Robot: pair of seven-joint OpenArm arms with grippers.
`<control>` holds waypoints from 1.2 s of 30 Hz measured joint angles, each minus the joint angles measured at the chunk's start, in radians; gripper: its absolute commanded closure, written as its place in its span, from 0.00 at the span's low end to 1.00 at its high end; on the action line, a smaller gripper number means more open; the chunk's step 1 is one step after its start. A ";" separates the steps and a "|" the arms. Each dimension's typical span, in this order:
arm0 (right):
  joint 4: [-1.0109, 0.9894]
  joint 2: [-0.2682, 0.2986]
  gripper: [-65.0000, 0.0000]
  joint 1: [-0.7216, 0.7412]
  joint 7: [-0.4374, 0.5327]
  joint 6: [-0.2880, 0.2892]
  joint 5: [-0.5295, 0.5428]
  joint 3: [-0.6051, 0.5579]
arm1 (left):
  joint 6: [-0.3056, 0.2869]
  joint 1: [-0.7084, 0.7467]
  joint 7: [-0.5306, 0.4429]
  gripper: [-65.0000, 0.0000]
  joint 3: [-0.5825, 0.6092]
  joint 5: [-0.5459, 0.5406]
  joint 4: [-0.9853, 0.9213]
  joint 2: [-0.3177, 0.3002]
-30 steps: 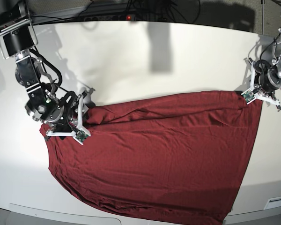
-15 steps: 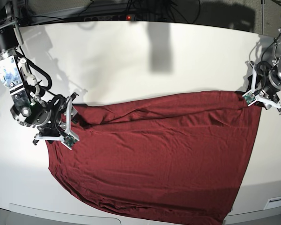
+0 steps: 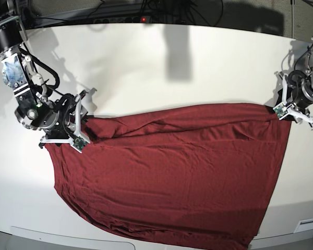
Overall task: Fold the T-shirt properly
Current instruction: 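Lift the shirt edge with both grippers and pull it taut, then drag the held shirt edge across the table with both grippers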
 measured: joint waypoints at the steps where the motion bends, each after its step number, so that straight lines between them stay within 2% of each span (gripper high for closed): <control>1: 0.000 0.000 0.54 0.000 -0.006 0.000 0.000 0.000 | 0.000 0.001 0.001 0.79 0.000 0.000 -0.001 0.000; 4: 0.000 0.000 0.54 0.000 -0.016 0.000 0.000 0.000 | -0.001 0.002 0.011 0.98 0.000 -0.004 -0.005 0.000; 5: 0.000 0.000 0.54 0.000 -0.019 0.000 0.000 0.000 | -0.001 0.002 0.013 1.00 0.000 -0.016 -0.006 0.000; 7: 0.000 0.000 0.54 0.001 -0.039 0.000 0.003 0.000 | -0.007 0.004 0.014 1.00 0.000 -0.023 -0.006 0.000; 12: 0.071 0.023 0.54 0.000 -0.095 0.000 0.098 -0.001 | -0.009 0.004 0.031 1.00 0.000 -0.026 -0.006 0.008; 15: 0.105 0.043 0.54 0.005 -0.109 0.000 0.106 -0.001 | -0.005 0.003 0.077 1.00 -0.002 -0.100 -0.004 0.016; 20: 0.102 0.062 0.54 -0.026 -0.113 0.023 0.099 -0.001 | -0.002 0.003 0.082 1.00 -0.002 -0.114 -0.005 0.017; 23: 0.084 0.061 0.54 -0.064 -0.073 0.051 0.043 -0.001 | -0.001 0.003 0.082 1.00 -0.002 -0.116 -0.005 0.017; 30: -0.016 0.059 0.54 -0.072 0.107 0.052 -0.119 -0.020 | -0.001 0.003 0.083 1.00 -0.002 -0.116 -0.005 0.019; 34: -0.085 0.058 0.54 -0.058 0.130 0.052 -0.195 -0.076 | -0.001 0.001 0.083 1.00 -0.002 -0.116 -0.005 0.019; 36: -0.110 0.043 0.54 -0.040 0.142 0.030 -0.234 -0.095 | -0.001 0.001 0.083 1.00 -0.002 -0.116 -0.005 0.019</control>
